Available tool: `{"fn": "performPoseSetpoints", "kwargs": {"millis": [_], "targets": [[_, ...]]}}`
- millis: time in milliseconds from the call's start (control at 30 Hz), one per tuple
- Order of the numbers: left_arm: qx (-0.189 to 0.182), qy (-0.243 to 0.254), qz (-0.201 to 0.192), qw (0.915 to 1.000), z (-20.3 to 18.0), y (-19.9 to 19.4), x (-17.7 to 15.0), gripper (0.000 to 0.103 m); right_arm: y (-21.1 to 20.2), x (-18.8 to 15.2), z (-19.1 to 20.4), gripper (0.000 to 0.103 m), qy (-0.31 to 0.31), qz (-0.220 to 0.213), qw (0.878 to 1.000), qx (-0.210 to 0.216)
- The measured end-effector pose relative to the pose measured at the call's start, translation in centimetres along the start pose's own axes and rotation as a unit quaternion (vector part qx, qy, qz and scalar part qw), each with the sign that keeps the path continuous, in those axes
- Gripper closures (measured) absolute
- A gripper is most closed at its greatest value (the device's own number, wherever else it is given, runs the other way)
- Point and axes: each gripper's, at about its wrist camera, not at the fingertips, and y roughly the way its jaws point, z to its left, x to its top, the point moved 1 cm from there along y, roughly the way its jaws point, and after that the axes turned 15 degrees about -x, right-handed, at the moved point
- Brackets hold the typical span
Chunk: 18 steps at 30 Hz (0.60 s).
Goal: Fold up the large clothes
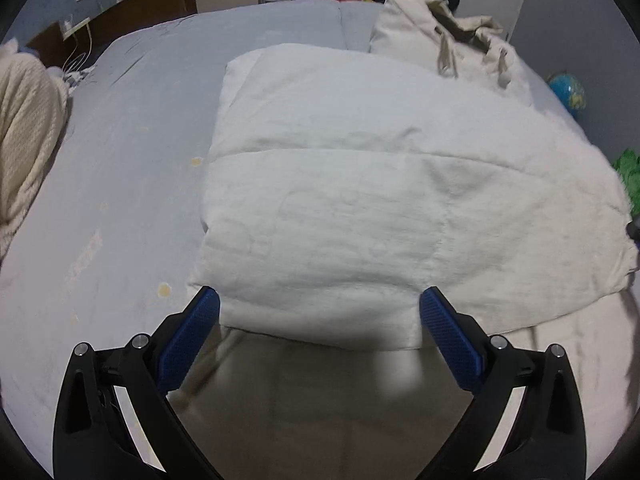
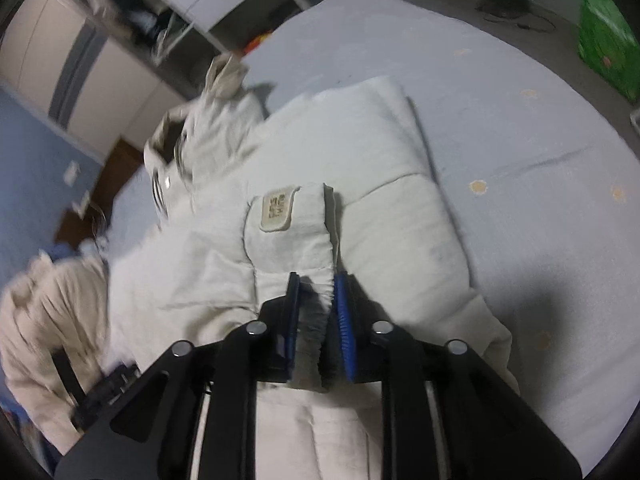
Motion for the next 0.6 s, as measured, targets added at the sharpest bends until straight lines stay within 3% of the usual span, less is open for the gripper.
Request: {"fn": "performPoseSetpoints", "kwargs": {"millis": [133, 233, 367, 433, 600], "targets": [[0.015, -0.03, -0.004, 0.9994, 2.1, -0.6, 0.9, 0.005, -1.9, -0.4, 0.7, 0.064, -0.037, -0.027, 0.999, -0.026], [-0.001, -0.063, 0.006, 0.998, 3.6, -0.7, 0.6, 0.005, -3.2, -0.8, 0.3, 0.06, -0.043, -0.043, 0.998, -0.024], [-0.011, -0.058, 0.012, 0.9982, 3.9, -2.0, -0.9, 0.007, -4.6, -1.7, -0.5, 0.059, -0.047, -0.035, 0.998, -0.014], [-0.015, -0.053, 0.015, 0.9983, 3.8, -3.0, -2.0, 0.007, -5.4, -2.5, -0.9, 0.051, -0.053, -0.021, 0.998, -0.003], [-0.035, -0.034, 0.017, 0.9987, 2.3, -6.0, -4.6, 0.006, -7.9, -4.5, -1.2, 0.043, -0.092, -0.005, 0.996, -0.001]]}}
